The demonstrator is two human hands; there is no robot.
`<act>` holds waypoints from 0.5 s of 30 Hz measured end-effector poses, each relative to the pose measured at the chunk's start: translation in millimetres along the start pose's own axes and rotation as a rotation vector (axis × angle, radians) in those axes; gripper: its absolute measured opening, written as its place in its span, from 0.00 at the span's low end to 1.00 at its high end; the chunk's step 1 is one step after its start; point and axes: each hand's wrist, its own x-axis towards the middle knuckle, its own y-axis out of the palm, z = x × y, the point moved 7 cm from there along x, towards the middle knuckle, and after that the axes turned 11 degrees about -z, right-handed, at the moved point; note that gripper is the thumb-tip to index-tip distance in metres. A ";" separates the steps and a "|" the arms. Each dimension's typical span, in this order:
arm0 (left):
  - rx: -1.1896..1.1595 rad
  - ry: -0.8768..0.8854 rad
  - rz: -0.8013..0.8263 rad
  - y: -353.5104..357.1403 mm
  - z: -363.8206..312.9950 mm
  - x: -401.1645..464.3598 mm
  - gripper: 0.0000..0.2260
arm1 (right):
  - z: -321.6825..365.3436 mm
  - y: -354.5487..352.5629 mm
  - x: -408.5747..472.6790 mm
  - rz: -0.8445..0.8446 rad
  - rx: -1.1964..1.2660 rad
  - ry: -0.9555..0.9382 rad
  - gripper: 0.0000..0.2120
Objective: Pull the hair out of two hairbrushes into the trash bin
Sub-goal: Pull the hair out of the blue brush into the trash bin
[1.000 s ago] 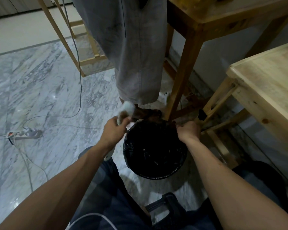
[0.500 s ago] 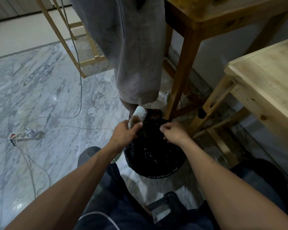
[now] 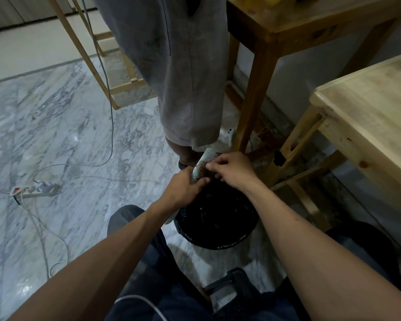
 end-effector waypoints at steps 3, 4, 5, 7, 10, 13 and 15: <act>0.002 -0.038 0.019 -2.1 11.6 0.5 0.13 | -8.7 -11.3 6.4 -0.067 -0.019 0.023 0.09; -0.011 -0.058 0.017 -3.6 17.9 0.8 0.14 | -12.9 -18.1 8.7 -0.096 -0.013 0.036 0.09; -0.027 -0.073 0.015 -6.1 22.9 0.3 0.14 | -16.4 -25.8 9.7 -0.119 -0.016 0.049 0.09; -0.054 -0.087 0.003 -10.2 30.0 0.5 0.13 | -23.4 -39.0 10.1 -0.153 -0.035 0.075 0.09; -0.073 -0.091 -0.045 -18.2 28.3 1.9 0.11 | -31.9 -49.3 8.3 -0.209 -0.024 0.137 0.09; -0.098 -0.114 -0.074 -20.8 23.4 7.0 0.12 | -33.2 -48.0 5.3 -0.282 -0.040 0.188 0.11; -0.063 -0.138 -0.123 -27.7 23.9 13.3 0.15 | -33.2 -51.8 4.7 -0.346 -0.034 0.230 0.13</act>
